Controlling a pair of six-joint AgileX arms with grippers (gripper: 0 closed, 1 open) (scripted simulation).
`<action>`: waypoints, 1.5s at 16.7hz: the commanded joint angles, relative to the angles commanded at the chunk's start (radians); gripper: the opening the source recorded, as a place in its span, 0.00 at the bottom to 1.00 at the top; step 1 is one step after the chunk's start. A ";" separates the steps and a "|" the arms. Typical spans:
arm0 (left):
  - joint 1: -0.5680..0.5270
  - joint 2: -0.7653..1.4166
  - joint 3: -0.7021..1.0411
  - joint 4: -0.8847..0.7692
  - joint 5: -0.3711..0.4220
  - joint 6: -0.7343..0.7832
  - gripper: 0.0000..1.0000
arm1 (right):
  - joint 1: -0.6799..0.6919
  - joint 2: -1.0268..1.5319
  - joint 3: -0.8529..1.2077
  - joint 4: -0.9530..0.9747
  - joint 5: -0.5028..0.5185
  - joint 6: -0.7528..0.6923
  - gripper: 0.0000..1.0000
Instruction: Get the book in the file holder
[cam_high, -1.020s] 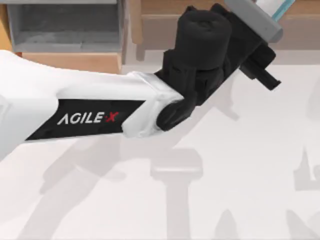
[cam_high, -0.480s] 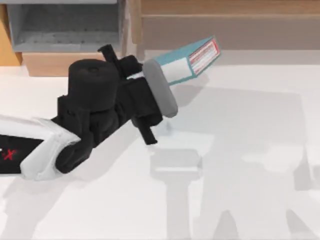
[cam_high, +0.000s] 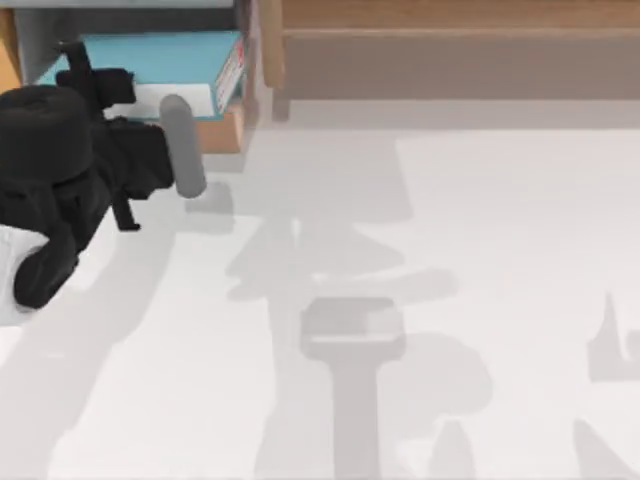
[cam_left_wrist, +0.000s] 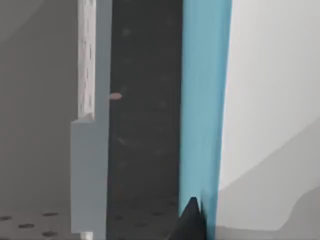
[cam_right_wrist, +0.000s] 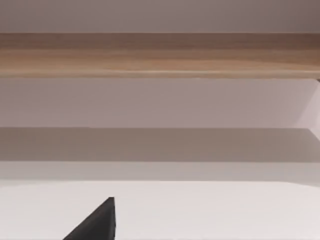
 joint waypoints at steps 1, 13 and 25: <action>0.024 0.032 0.021 0.007 -0.009 0.035 0.00 | 0.000 0.000 0.000 0.000 0.000 0.000 1.00; 0.054 0.121 0.107 0.014 -0.011 0.086 0.00 | 0.000 0.000 0.000 0.000 0.000 0.000 1.00; 0.064 0.190 0.178 0.006 0.000 0.089 0.30 | 0.000 0.000 0.000 0.000 0.000 0.000 1.00</action>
